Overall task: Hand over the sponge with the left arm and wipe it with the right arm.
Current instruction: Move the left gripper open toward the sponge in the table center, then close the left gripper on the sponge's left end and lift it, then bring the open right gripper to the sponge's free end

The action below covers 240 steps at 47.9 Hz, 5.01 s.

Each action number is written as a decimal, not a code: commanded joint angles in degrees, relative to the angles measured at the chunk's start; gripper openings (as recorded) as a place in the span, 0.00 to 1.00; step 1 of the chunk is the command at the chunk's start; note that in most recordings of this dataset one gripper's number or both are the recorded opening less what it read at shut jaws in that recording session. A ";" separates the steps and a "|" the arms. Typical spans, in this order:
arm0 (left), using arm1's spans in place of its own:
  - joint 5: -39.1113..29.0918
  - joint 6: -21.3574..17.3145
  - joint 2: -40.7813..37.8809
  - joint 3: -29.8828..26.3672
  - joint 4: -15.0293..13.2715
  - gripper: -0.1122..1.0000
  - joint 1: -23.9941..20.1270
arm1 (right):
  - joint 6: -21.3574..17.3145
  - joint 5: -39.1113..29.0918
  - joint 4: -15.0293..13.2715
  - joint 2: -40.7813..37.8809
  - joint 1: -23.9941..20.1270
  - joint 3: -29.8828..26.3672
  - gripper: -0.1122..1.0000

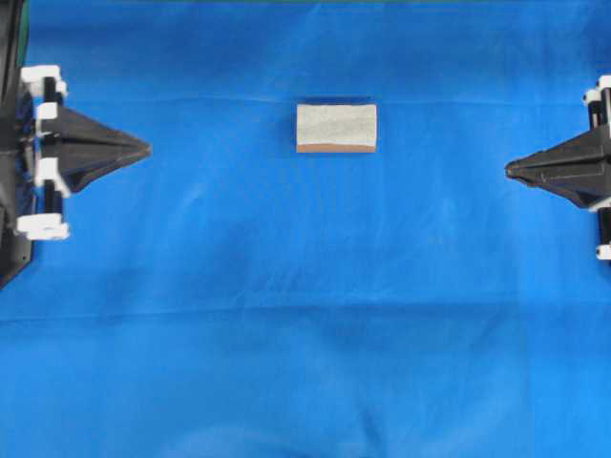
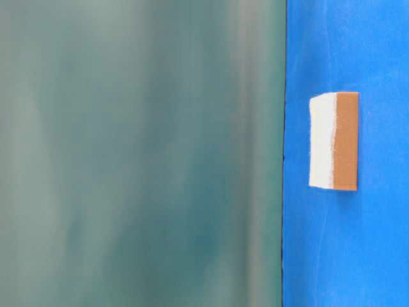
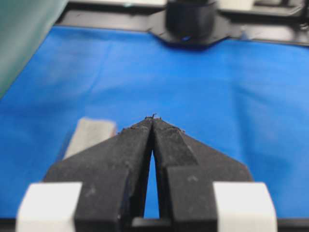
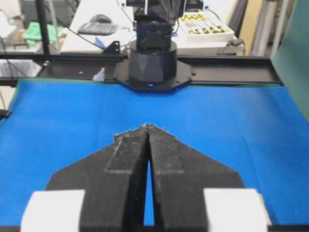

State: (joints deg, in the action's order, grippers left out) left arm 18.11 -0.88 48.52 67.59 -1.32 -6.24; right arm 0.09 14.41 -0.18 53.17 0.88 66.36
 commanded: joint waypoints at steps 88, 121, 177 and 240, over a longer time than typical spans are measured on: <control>-3.78 -17.23 -64.34 -33.40 -0.09 0.50 -10.90 | -0.18 -0.44 0.18 -2.72 0.62 -1.14 0.10; -19.16 -8.09 -44.21 -32.34 -0.18 0.32 -4.04 | -0.18 -0.44 0.18 -3.16 1.23 -1.14 0.10; -21.71 -2.55 -38.76 -30.23 -0.35 0.32 5.01 | -4.39 0.09 0.44 -20.30 0.88 -11.25 0.55; -21.97 -2.81 -38.94 -30.06 -0.18 0.32 4.57 | -7.65 -12.22 1.49 -47.46 1.32 -29.44 0.77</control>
State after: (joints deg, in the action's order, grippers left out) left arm -4.04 -3.60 8.88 38.32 -1.49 -1.76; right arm -7.47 2.02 1.14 5.27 2.11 38.14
